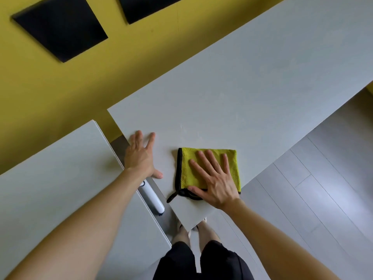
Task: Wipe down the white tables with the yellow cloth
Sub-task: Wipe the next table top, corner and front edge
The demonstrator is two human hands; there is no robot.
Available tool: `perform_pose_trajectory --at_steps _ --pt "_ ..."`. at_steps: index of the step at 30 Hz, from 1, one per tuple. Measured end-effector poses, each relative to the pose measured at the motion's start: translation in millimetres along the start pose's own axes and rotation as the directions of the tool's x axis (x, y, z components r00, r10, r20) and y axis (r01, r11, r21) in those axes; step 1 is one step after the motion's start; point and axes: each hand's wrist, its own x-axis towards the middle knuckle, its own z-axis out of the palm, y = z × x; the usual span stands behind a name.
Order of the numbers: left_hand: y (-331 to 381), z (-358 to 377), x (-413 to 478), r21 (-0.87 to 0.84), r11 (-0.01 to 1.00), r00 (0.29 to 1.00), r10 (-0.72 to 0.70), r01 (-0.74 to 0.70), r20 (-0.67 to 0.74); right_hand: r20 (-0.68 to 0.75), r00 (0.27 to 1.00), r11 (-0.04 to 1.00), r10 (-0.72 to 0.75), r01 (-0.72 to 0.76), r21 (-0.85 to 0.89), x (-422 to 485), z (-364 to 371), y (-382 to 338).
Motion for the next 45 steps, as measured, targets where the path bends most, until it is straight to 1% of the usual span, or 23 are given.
perform_pose_trajectory --at_steps 4,8,11,13,15,18,21,22,24,25,27,28,29,31,32,33,35,36,38,39,41,43,45 --pt "1.1 -0.5 -2.6 0.002 1.0 1.0 0.013 -0.013 0.016 -0.002 1.0 1.0 0.031 -0.031 0.001 20.7 -6.8 23.9" --pt "-0.7 0.6 -3.0 -0.059 0.998 1.0 0.004 -0.004 0.006 -0.023 0.99 0.99 0.138 -0.138 0.015 112.2 -19.5 39.5" --pt "-2.8 2.8 -1.5 -0.095 0.995 1.0 0.003 -0.004 -0.016 -0.007 0.989 0.989 0.148 -0.148 -0.025 156.5 -18.5 24.4" --pt "-5.6 5.2 -0.3 -0.121 0.993 1.0 0.003 -0.005 -0.017 -0.018 0.994 0.993 0.112 -0.112 -0.023 145.4 -14.2 12.5" --pt "-8.2 5.3 -1.3 -0.13 0.992 1.0 -0.009 0.006 -0.017 -0.008 1.0 0.999 0.018 -0.018 -0.03 109.8 -11.2 2.2" --pt "-5.4 -0.4 -6.3 -0.07 0.997 0.999 0.015 -0.018 -0.032 0.061 0.992 0.992 -0.113 0.116 -0.04 62.5 -8.7 -1.8" --pt "0.5 -18.7 -5.2 0.033 0.999 0.998 0.021 -0.019 -0.056 0.103 0.986 0.989 -0.131 0.138 -0.06 49.0 -9.2 -2.4" --pt "-1.8 -27.4 0.4 0.042 0.998 0.997 0.039 -0.036 -0.065 0.109 0.986 0.989 -0.129 0.136 -0.061 49.9 -10.0 -2.3" --pt "-13.4 -44.1 18.1 0.014 0.999 0.994 0.052 -0.051 -0.094 0.113 0.985 0.989 -0.129 0.137 -0.062 51.9 -12.1 -3.4" --pt "-21.4 -50.3 27.9 -0.011 1.0 0.995 0.019 -0.02 -0.095 0.114 0.984 0.988 -0.135 0.143 -0.063 52.0 -12.0 -3.5" --pt "-35.3 -56.1 45.7 -0.024 0.998 0.997 -0.066 0.065 -0.036 0.121 0.98 0.984 -0.158 0.166 -0.063 50.7 -11.4 -2.9" --pt "-40.0 -54.6 52.8 -0.026 0.996 0.996 -0.084 0.084 0.006 0.13 0.978 0.982 -0.165 0.175 -0.064 50.4 -12.1 -3.2" --pt "-42.4 -52.1 57.3 -0.03 0.996 0.995 -0.088 0.089 0.038 0.134 0.976 0.981 -0.173 0.183 -0.07 52.3 -13.5 -3.5" --pt "-43.5 -48.2 61.1 -0.041 0.996 0.996 -0.077 0.079 0.053 0.111 0.975 0.976 -0.195 0.204 -0.081 74.3 -14.6 -0.9" --pt "-43.8 -47.4 61.0 -0.052 0.996 0.996 -0.072 0.074 0.045 0.087 0.978 0.978 -0.187 0.194 -0.076 98.0 -15.4 1.2" --pt "-44.8 -47.3 60.6 -0.07 0.995 0.997 -0.07 0.072 0.031 0.053 0.987 0.986 -0.15 0.154 -0.069 129.8 -16.5 3.0" --pt "-48.1 -47.0 59.7 -0.091 0.993 0.997 -0.071 0.072 0.014 -0.009 1.0 0.999 0.006 -0.006 -0.049 204.3 -22.4 0.0" --pt "-49.6 -47.3 58.5 -0.093 0.993 0.998 -0.067 0.068 0.007 -0.013 0.996 0.995 0.09 -0.09 -0.046 237.5 -26.8 -4.0" --pt "-51.8 -48.0 55.4 -0.086 0.995 0.999 -0.045 0.044 -0.012 -0.022 0.982 0.98 0.188 -0.189 -0.057 274.4 -29.5 -14.0" --pt "-52.8 -49.6 54.1 -0.086 0.996 0.999 -0.029 0.027 -0.02 -0.029 0.979 0.977 0.202 -0.203 -0.061 277.0 -27.7 -17.5" --pt "-57.1 -57.5 54.8 -0.079 0.997 0.999 0.0 -0.003 -0.046 -0.047 0.984 0.983 0.17 -0.172 -0.065 258.3 -24.2 -22.2" --pt "-65.9 -66.0 60.9 -0.024 0.999 0.995 0.035 -0.037 -0.097 -0.026 0.992 0.991 0.122 -0.123 -0.06 219.1 -20.7 -31.7" --pt "-75.0 -68.9 68.7 0.016 0.999 0.99 0.034 -0.032 -0.139 0.009 0.999 0.997 0.054 -0.053 -0.061 172.2 -17.9 -45.8"
